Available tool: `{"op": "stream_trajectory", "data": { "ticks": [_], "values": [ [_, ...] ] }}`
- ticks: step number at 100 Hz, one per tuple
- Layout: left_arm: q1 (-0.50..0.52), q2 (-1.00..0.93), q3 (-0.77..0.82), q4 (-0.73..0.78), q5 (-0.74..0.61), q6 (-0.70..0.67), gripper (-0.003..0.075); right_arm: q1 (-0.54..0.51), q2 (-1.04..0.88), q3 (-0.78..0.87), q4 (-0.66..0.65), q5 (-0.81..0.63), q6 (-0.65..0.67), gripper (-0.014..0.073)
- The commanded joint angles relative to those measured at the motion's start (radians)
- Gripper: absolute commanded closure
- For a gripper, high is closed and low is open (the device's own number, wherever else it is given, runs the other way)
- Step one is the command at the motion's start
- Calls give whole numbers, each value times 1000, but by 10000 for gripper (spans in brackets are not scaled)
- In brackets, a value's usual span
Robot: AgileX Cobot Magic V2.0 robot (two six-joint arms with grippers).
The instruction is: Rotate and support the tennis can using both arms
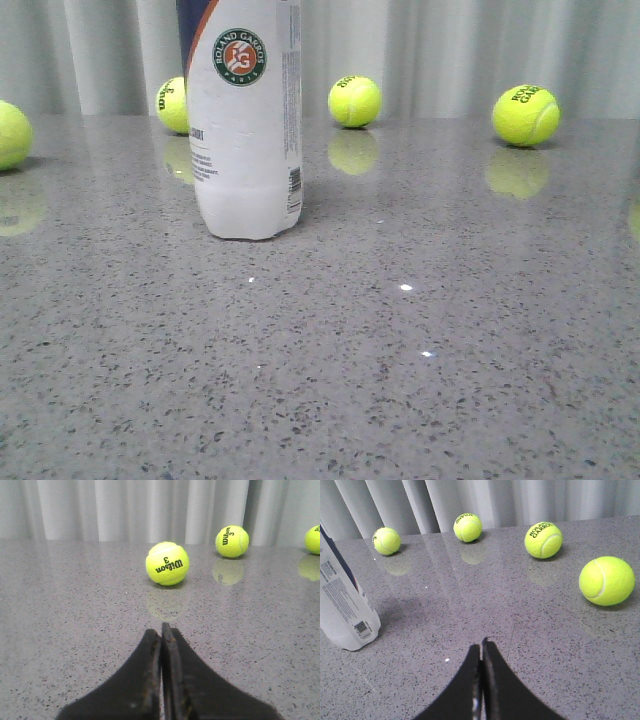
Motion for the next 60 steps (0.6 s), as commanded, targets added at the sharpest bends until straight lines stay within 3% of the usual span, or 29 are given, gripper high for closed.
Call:
{"op": "stream_trajectory", "data": {
  "ticks": [1,44,51,60],
  "values": [
    [-9,-40,47,-1,-75,-5,741,-6,10,-25,-18,-78,-4,659],
    [-9,-40,47,-1,-75,-5,741,-42,10,-22,-48,-89,-10,659],
    [-9,-40,47,-1,-75,-5,741,-87,10,-1,-3,-127,-76,659],
    [-9,-40,47,-1,-75,-5,741,-163,7,50,106,-227,-264,659]
  ]
}}
